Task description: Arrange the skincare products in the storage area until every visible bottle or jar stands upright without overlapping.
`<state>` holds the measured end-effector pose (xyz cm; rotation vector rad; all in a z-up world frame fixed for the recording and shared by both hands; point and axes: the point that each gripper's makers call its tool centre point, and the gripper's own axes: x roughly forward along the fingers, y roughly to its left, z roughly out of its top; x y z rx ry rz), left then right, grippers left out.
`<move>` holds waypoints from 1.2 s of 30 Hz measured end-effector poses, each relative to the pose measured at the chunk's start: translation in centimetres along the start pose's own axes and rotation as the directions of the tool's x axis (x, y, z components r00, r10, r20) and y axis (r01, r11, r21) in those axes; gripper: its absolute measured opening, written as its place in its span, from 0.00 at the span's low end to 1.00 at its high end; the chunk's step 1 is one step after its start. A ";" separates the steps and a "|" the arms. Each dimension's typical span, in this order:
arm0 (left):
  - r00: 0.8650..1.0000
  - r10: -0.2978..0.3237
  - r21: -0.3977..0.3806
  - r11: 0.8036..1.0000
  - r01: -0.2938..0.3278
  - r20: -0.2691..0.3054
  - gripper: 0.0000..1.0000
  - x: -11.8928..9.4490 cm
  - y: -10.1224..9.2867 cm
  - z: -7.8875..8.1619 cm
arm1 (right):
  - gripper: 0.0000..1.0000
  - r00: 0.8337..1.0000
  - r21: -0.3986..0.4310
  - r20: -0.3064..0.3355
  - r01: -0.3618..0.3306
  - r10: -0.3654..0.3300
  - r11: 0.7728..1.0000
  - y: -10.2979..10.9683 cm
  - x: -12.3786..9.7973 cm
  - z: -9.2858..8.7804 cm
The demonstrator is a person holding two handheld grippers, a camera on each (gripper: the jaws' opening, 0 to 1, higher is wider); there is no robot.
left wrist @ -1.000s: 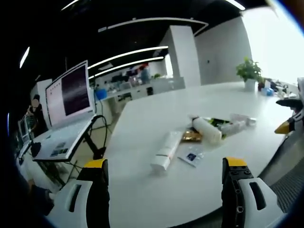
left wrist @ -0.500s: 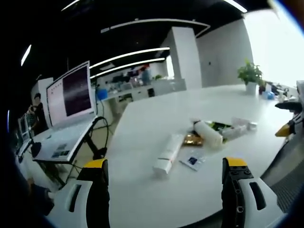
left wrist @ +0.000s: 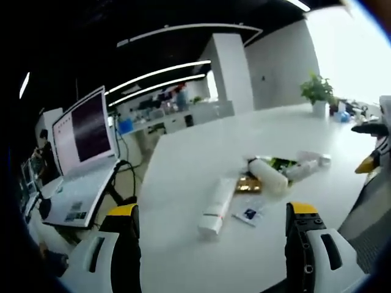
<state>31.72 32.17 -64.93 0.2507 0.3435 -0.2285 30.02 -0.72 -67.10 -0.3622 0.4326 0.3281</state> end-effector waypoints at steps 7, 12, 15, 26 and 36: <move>1.000 0.000 -0.028 1.000 0.001 0.032 0.97 -0.1 0.1 0.3 | 1.00 0.996 -0.022 0.025 -0.086 0.087 0.996 0.8 1.4 2.7; 0.999 -0.023 -0.020 1.000 0.024 0.049 0.97 -0.2 -0.5 0.5 | 1.00 0.991 -0.039 0.027 -0.131 0.132 0.991 0.9 2.0 4.5; 0.998 -0.036 -0.033 0.999 0.037 0.048 0.97 -0.2 -0.6 0.3 | 1.00 0.988 -0.041 0.037 -0.148 0.150 0.988 0.8 2.5 5.7; 0.998 -0.024 -0.064 0.998 0.027 0.049 0.97 -0.2 -0.2 0.0 | 1.00 0.964 -0.038 -0.015 -0.265 0.265 0.964 2.4 4.9 8.2; 0.999 -0.017 -0.080 0.997 0.019 0.037 0.97 -0.2 0.0 -0.3 | 1.00 0.927 -0.076 -0.058 -0.374 0.370 0.924 4.6 7.4 10.5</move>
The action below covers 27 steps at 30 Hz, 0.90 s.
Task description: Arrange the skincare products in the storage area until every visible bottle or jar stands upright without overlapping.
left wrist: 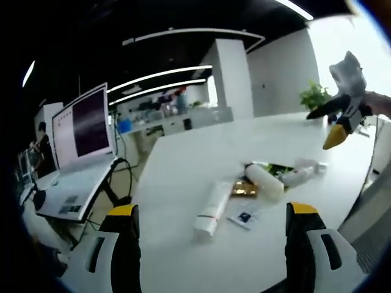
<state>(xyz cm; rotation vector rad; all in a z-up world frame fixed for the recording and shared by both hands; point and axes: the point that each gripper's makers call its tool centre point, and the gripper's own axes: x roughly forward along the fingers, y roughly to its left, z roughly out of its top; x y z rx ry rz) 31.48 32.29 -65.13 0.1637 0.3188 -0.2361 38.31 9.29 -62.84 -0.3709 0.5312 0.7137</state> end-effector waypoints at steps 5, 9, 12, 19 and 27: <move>1.000 -0.001 0.001 1.000 0.001 -0.016 0.97 0.0 0.0 -0.3 | 0.99 0.994 0.126 -0.010 -0.108 0.110 0.986 0.7 2.3 0.3; 1.000 0.005 -0.024 1.000 -0.005 -0.002 0.97 0.0 0.2 -0.1 | 0.93 0.992 0.127 -0.031 -0.117 0.122 0.985 0.2 3.8 0.2; 1.000 0.010 -0.011 1.000 -0.010 -0.018 0.97 0.0 0.2 -0.5 | 0.94 0.989 0.139 -0.065 -0.120 0.130 0.983 -0.1 5.2 -0.4; 1.000 0.008 -0.016 1.000 -0.008 -0.027 0.97 0.0 0.1 -0.6 | 0.88 0.966 0.255 -0.119 -0.195 0.231 0.947 1.7 8.1 -2.0; 1.000 0.008 -0.020 1.000 -0.009 -0.030 0.97 0.1 0.5 -0.8 | 0.75 0.948 0.336 -0.154 -0.214 0.278 0.917 2.4 11.5 -2.4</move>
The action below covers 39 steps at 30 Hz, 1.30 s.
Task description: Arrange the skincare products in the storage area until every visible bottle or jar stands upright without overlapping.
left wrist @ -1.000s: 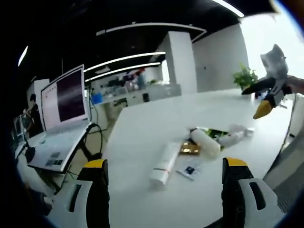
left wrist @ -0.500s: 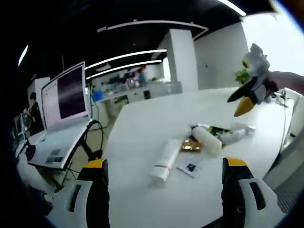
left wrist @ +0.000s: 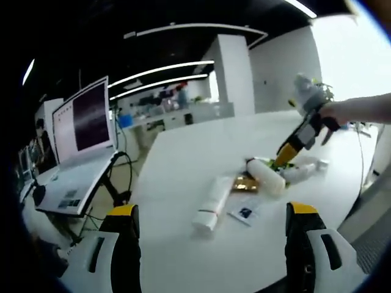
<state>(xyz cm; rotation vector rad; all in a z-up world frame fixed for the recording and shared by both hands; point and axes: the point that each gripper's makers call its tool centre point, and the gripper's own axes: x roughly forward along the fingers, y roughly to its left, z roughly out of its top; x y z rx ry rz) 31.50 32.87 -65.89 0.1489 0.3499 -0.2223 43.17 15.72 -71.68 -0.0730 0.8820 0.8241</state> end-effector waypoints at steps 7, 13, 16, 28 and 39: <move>1.000 -0.002 -0.008 1.000 0.002 0.002 0.97 0.0 0.0 0.0 | 0.64 0.999 0.036 -0.021 0.025 -0.024 0.999 -0.9 1.7 0.3; 1.000 -0.008 -0.003 1.000 0.008 -0.008 0.97 0.1 -0.3 -0.1 | 0.54 0.995 0.029 -0.093 0.039 -0.037 0.999 -1.1 3.0 -0.8; 1.000 -0.010 -0.001 1.000 0.010 -0.011 0.97 0.1 -0.4 -0.2 | 0.53 0.985 -0.031 -0.160 0.060 -0.064 0.998 -1.5 3.8 -1.8; 1.000 -0.005 0.013 1.000 0.005 -0.028 0.97 0.1 -0.4 -0.4 | 0.47 0.950 -0.056 -0.298 0.084 -0.097 0.995 -1.7 5.3 -2.6; 1.000 0.002 0.019 1.000 -0.001 -0.031 0.97 0.1 -0.3 -0.5 | 0.43 0.863 -0.114 -0.480 0.118 -0.159 0.986 -2.2 5.5 -3.0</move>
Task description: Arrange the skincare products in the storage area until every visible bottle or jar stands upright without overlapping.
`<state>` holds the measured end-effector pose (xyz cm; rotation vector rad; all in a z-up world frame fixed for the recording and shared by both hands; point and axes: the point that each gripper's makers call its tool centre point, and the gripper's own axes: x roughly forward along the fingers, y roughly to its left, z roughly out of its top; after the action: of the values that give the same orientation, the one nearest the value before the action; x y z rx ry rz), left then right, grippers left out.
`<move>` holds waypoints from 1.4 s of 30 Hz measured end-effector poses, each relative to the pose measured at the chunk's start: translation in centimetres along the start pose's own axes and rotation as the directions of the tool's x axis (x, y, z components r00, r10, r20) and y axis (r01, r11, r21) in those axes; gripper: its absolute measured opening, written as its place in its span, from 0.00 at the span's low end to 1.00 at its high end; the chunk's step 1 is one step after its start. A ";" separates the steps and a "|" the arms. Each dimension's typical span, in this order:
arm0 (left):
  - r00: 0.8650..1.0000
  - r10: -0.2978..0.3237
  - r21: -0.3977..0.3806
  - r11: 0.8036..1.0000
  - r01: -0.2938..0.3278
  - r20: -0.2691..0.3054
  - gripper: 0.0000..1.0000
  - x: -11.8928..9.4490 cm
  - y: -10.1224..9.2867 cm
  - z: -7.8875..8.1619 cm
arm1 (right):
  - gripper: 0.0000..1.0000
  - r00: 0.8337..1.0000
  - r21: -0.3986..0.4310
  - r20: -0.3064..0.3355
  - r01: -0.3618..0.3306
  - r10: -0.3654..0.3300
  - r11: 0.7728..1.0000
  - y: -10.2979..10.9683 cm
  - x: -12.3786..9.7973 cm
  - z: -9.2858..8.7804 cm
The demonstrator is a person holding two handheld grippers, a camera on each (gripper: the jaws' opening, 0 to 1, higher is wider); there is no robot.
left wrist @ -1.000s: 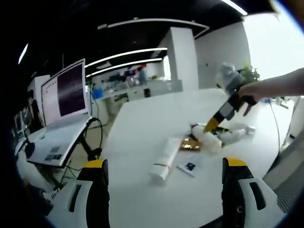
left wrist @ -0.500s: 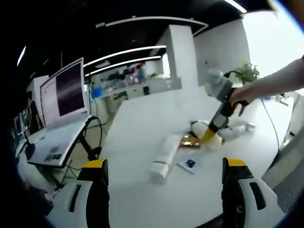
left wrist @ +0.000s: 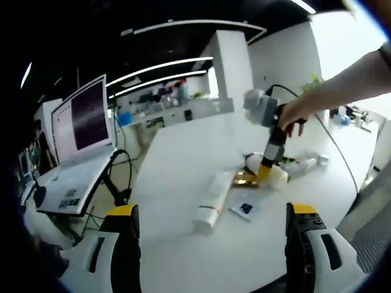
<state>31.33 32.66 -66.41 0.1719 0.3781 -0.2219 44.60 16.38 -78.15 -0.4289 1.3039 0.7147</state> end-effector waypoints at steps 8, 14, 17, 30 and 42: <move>1.000 0.007 -0.008 1.000 -0.007 -0.011 0.97 0.1 0.2 -0.3 | 0.41 0.991 -0.044 -0.105 0.080 -0.084 0.996 -0.1 0.5 -0.2; 1.000 0.006 -0.007 1.000 -0.006 -0.013 0.97 0.1 0.3 -0.3 | 0.38 0.989 -0.072 -0.118 0.079 -0.088 0.994 0.1 0.4 -0.5; 1.000 0.002 -0.001 1.000 -0.002 -0.016 0.97 0.2 0.2 -0.4 | 0.36 0.993 -0.106 -0.096 0.058 -0.068 0.993 0.1 0.4 -0.5; 0.999 -0.008 0.013 1.000 0.009 -0.036 0.97 0.3 0.0 -0.8 | 0.26 1.000 -0.080 -0.021 0.016 -0.018 0.997 -0.7 -0.1 -0.5; 0.999 -0.009 0.024 1.000 0.011 -0.048 0.97 0.4 -0.1 -1.0 | 0.25 0.982 0.130 0.087 -0.178 0.168 0.975 -0.3 -0.7 -1.1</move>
<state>31.29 32.68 -67.45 0.1999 0.4243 -0.2327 43.95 15.33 -77.71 -0.1768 1.3205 0.7737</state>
